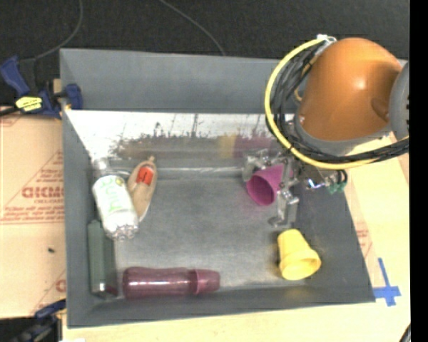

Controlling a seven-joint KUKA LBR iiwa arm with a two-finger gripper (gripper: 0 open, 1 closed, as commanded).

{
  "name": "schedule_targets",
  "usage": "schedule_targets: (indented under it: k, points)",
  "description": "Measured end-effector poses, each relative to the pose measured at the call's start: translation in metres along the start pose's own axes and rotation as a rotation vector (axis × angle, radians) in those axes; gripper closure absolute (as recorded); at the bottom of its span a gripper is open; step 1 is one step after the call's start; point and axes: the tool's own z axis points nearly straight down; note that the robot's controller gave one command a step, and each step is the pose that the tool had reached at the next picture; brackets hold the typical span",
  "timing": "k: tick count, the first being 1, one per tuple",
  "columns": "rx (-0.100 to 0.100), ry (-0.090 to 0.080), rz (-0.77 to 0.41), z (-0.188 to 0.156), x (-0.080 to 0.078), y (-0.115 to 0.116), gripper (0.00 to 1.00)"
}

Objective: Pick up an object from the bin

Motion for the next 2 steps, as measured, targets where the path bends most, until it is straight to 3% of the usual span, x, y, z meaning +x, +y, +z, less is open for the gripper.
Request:
schedule_targets:
  k: [1, 2]
  points:
    - [-0.001, 0.005, 0.102, 0.063, 0.071, -0.067, 0.00]
    - [0.000, 0.003, -0.227, 0.053, 0.075, -0.030, 0.00]
